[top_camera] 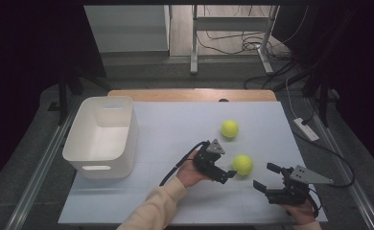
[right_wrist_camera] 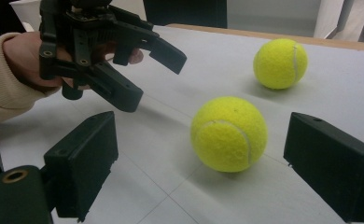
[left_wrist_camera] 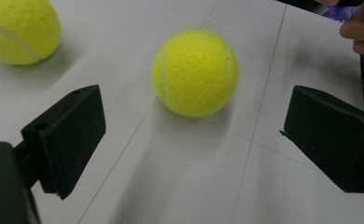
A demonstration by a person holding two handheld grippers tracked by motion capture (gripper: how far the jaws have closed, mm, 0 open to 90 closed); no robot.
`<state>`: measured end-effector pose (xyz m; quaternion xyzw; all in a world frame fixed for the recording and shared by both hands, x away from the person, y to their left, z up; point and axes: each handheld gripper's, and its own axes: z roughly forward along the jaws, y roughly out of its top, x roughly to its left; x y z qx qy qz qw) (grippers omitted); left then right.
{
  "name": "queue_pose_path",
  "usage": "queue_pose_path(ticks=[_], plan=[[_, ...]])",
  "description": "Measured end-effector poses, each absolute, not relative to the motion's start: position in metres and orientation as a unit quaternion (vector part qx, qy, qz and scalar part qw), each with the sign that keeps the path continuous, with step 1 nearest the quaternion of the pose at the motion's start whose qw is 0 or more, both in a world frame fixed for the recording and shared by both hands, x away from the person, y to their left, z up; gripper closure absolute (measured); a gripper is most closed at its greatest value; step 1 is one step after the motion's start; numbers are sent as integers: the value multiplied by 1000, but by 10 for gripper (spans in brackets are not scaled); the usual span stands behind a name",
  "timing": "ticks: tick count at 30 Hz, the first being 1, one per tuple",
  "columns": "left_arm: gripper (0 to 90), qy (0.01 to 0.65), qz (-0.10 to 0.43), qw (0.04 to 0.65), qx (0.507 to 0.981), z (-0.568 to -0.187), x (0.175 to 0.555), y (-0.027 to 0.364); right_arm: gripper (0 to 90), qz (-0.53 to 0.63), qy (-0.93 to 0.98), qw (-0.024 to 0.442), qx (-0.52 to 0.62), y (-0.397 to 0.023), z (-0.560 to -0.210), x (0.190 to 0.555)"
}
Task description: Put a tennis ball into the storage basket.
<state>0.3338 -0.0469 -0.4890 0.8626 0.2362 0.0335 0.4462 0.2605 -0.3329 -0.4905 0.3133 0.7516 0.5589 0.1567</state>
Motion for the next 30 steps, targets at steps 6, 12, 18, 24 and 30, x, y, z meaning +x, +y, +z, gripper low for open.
queue_pose_path(ticks=[6,12,18,24,30], plan=[[64,232,31,442,866,-492,338,-54,98,561,750,156,314,-333,-490,260],[64,229,24,435,870,-497,341,-62,99,561,749,156,314,-333,-490,260],[63,226,19,431,874,-500,344,-71,98,561,750,156,313,-332,-490,261],[62,224,15,428,875,-501,347,-79,99,562,749,155,315,-333,-490,261],[62,225,14,423,877,-502,349,-87,99,562,749,154,315,-332,-490,261]])
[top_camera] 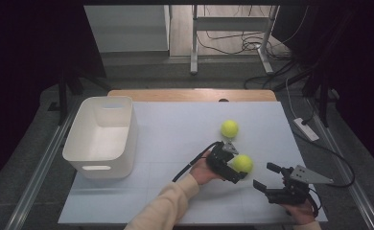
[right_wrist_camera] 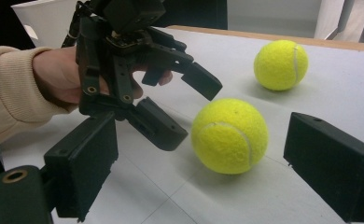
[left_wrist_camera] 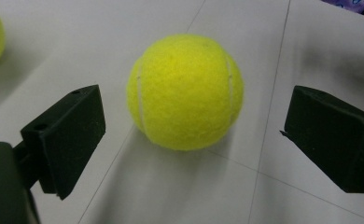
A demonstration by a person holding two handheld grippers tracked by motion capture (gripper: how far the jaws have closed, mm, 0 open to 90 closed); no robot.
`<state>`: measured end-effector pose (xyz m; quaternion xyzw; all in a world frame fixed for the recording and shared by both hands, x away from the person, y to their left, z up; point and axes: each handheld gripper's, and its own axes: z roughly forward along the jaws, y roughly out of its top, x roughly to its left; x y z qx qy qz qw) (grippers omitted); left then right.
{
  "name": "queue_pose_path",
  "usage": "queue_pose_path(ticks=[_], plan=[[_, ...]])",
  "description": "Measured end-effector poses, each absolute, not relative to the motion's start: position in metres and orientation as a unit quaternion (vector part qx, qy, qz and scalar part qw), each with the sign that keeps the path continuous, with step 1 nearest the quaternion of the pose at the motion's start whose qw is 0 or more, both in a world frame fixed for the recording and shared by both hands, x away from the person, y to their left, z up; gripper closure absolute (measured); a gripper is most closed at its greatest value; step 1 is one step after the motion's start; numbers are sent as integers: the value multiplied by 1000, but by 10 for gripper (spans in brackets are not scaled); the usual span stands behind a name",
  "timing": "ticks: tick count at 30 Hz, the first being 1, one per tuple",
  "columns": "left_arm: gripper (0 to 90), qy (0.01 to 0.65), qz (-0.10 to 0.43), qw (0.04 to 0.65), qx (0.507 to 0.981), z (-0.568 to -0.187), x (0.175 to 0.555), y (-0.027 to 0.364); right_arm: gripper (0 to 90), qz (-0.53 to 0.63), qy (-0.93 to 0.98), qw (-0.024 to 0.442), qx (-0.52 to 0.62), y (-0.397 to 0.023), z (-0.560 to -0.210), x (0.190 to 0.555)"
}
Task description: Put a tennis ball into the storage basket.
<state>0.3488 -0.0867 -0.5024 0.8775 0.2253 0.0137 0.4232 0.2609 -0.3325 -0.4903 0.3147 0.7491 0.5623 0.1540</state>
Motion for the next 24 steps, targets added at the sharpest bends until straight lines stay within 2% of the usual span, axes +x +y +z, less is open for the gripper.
queue_pose_path(ticks=[17,22,24], plan=[[64,227,8,406,885,-513,358,-105,99,561,750,154,315,-333,-491,262],[95,231,14,398,888,-517,359,-109,99,561,750,153,316,-333,-491,262],[161,232,21,389,891,-518,360,-109,99,560,750,154,316,-333,-491,261]])
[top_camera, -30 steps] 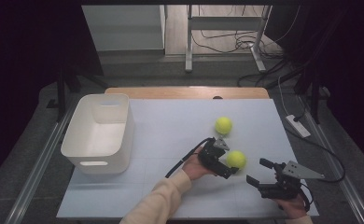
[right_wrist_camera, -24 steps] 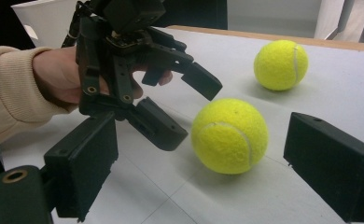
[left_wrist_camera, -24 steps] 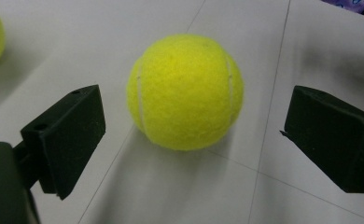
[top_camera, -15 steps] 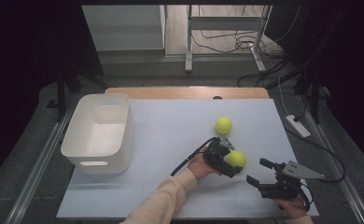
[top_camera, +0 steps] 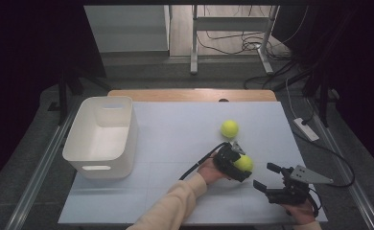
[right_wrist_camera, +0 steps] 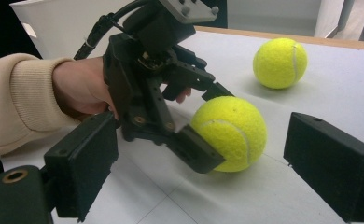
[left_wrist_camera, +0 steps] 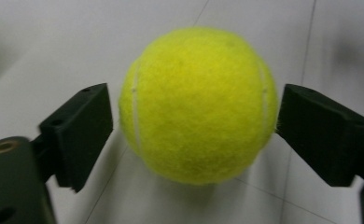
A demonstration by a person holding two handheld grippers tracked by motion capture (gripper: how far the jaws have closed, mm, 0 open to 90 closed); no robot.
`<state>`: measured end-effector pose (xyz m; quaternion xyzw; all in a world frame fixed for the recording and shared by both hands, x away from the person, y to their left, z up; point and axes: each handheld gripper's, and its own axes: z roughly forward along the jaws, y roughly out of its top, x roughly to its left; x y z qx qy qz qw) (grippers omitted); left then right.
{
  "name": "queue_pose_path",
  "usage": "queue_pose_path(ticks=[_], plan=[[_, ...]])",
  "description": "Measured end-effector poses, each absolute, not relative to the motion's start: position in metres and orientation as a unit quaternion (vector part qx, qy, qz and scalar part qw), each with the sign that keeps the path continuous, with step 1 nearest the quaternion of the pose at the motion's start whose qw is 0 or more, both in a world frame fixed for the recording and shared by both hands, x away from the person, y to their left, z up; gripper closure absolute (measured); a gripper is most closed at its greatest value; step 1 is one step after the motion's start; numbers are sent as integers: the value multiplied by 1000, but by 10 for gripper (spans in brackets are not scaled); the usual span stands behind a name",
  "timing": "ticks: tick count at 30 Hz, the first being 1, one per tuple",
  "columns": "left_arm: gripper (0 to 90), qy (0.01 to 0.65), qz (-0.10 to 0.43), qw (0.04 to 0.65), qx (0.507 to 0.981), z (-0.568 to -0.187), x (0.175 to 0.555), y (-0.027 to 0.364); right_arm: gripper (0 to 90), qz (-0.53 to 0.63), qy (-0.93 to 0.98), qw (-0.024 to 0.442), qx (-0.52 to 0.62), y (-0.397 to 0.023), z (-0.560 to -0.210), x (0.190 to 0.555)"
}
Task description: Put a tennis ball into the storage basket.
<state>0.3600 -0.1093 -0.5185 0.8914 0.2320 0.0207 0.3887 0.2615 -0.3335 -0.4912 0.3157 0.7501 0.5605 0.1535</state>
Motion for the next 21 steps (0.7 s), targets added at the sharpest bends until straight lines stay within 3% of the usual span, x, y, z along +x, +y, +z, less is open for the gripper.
queue_pose_path(ticks=[2,21], plan=[[255,232,8,395,889,-519,361,-109,99,560,750,154,316,-334,-491,261],[266,235,20,416,878,-502,358,-92,101,557,753,154,316,-334,-492,261]])
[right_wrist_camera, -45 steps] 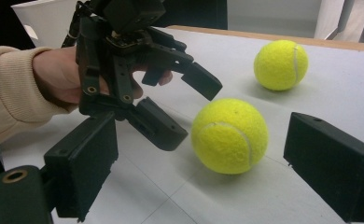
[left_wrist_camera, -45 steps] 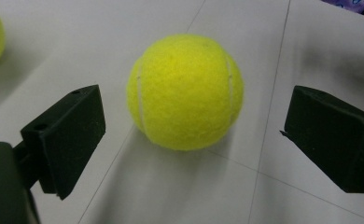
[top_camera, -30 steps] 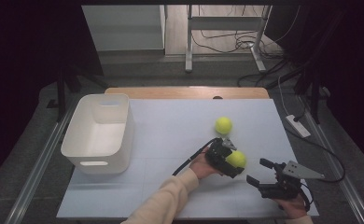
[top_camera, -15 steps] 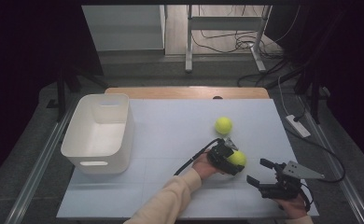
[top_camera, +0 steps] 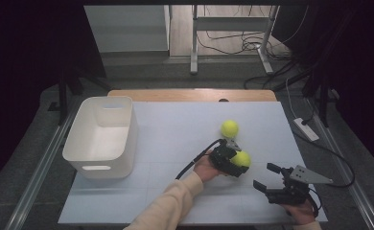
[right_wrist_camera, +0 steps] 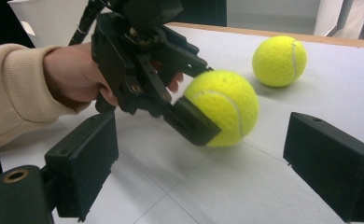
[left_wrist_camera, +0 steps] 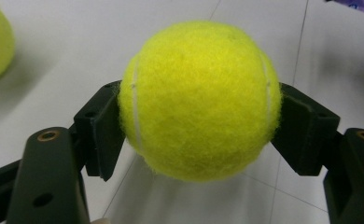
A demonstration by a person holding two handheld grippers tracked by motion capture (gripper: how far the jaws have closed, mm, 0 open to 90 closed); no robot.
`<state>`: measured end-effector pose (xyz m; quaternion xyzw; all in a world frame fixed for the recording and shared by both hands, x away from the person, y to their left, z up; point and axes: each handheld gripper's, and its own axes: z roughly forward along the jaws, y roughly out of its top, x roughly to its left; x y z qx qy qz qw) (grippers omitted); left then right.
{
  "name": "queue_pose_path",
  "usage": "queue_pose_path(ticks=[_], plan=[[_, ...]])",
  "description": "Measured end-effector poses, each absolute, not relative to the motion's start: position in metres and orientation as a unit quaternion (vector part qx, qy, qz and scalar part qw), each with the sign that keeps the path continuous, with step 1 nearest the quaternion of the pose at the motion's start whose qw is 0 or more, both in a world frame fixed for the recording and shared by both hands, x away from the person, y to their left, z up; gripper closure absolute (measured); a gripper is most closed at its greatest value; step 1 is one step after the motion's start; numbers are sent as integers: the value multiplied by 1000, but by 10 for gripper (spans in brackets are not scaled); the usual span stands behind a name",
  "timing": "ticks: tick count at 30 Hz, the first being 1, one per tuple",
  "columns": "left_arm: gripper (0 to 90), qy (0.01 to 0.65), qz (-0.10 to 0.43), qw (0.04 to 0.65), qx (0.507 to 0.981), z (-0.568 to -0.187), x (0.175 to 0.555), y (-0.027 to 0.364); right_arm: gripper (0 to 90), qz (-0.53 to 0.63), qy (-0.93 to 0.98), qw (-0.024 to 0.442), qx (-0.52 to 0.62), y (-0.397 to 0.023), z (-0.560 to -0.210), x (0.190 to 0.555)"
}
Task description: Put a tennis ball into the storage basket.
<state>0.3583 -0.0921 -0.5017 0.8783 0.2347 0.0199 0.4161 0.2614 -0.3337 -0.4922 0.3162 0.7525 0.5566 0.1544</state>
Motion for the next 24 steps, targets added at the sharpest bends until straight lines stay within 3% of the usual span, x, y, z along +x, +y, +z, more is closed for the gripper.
queue_pose_path(ticks=[24], plan=[[266,242,38,441,863,-486,348,-67,102,553,755,155,317,-332,-494,262]])
